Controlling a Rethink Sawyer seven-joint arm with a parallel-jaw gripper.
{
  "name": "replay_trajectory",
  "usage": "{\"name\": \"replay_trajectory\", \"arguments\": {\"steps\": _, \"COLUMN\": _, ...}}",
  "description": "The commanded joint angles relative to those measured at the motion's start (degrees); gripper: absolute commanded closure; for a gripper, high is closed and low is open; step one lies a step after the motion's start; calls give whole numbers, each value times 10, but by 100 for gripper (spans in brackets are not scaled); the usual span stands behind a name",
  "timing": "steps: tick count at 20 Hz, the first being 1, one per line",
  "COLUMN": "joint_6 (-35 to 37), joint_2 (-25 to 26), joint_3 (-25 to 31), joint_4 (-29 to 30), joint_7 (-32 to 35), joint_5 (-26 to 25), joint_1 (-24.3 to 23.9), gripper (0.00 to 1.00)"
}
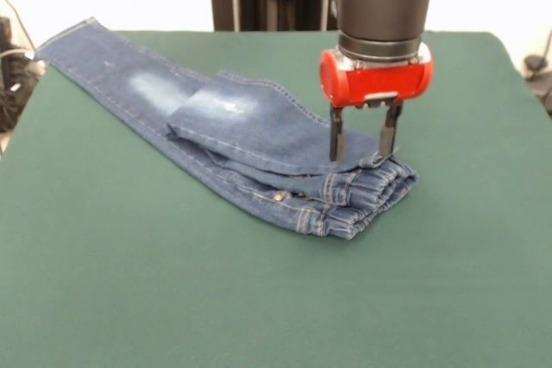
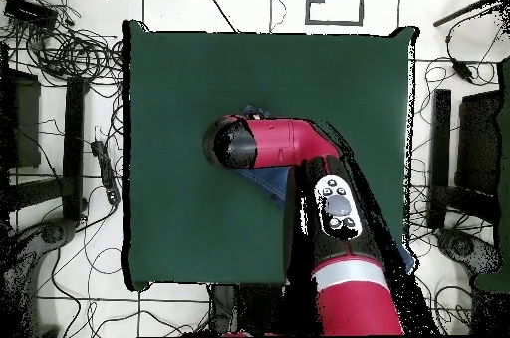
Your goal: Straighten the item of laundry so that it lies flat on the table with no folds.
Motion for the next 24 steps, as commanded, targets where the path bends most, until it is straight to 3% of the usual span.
{"name": "replay_trajectory", "arguments": {"steps": 1, "joint_6": -41, "joint_2": 22, "joint_3": -25, "joint_4": 75, "joint_7": 225, "joint_5": 72, "joint_1": 34, "gripper": 0}}
{"name": "replay_trajectory", "arguments": {"steps": 12, "joint_6": -93, "joint_2": 31, "joint_3": -55, "joint_4": 89, "joint_7": 264, "joint_5": 157, "joint_1": 44, "gripper": 0}}
{"name": "replay_trajectory", "arguments": {"steps": 24, "joint_6": -137, "joint_2": 57, "joint_3": -39, "joint_4": 114, "joint_7": 230, "joint_5": 135, "joint_1": 25, "gripper": 0}}
